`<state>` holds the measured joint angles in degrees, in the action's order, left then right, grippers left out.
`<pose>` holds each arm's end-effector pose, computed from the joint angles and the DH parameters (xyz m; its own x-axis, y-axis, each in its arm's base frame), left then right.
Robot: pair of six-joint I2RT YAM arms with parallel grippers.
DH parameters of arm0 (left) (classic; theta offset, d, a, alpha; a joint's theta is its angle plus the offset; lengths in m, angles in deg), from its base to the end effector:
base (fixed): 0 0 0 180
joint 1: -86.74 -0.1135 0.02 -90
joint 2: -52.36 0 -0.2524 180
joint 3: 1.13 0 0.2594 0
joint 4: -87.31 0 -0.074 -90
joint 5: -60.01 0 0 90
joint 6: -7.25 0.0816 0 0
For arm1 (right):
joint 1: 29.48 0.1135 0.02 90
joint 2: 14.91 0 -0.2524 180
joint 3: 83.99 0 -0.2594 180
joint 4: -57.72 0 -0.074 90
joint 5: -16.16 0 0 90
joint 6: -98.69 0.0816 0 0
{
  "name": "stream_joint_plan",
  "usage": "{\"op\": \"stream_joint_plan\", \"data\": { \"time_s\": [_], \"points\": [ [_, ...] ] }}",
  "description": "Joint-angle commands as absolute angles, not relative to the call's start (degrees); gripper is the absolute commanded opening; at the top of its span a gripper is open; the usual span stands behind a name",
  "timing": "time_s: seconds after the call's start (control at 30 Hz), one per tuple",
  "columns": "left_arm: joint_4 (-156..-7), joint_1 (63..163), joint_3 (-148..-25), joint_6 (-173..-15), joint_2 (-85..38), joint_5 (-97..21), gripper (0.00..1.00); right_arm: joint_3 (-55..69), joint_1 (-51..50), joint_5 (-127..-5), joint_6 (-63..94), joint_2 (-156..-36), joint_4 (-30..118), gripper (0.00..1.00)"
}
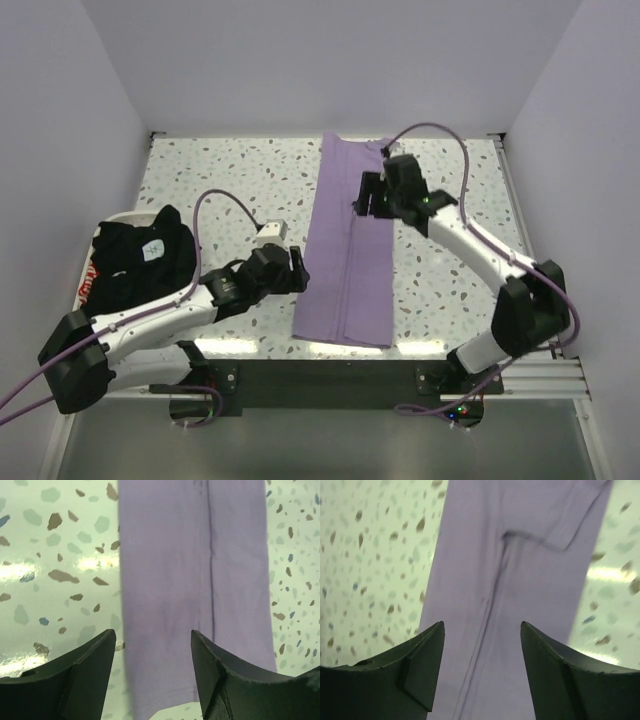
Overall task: Fold and stack the t-shirts
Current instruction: Fold the tshirt
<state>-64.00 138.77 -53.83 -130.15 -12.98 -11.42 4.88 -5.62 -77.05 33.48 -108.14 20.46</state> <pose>0.1937 -0.2059 0.1862 -0.7168 -0.2157 -0.6631 0.1072 0.9056 -0.4104 0.3802 0.1631 0.2574 -0.6793 0.1573 -0.7168 -0.0875 0.9524 0.2919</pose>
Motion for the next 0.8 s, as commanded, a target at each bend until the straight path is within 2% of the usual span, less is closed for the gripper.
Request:
{"op": "stream_joint_plan", "data": {
  "time_s": [0.0,0.13,0.27,0.53,0.63,0.77],
  "points": [
    [-63.6,138.1,-50.8,-132.1,-10.8,-14.0,0.67,21.8,0.5,-76.0,41.0,-97.6,26.7,0.63],
    [-64.7,137.3,-46.7,-133.1,-10.0,-16.3,0.67,34.2,12.6,-76.7,47.4,-90.3,28.3,0.51],
    [-67.0,136.6,-44.0,-133.6,-10.2,-18.2,0.66,40.8,23.0,-79.6,53.1,-86.7,27.6,0.50],
    [-70.0,136.6,-41.1,-134.1,-11.5,-22.1,0.64,40.7,36.9,-81.1,59.4,-92.3,29.2,0.46],
    [-70.3,136.6,-40.5,-134.0,-12.0,-23.4,0.63,40.0,38.9,-82.3,60.7,-95.0,29.0,0.42],
    [-70.9,136.6,-39.6,-134.3,-11.5,-24.4,0.62,41.1,40.3,-83.7,61.9,-95.0,28.9,0.42]
  ]
}}
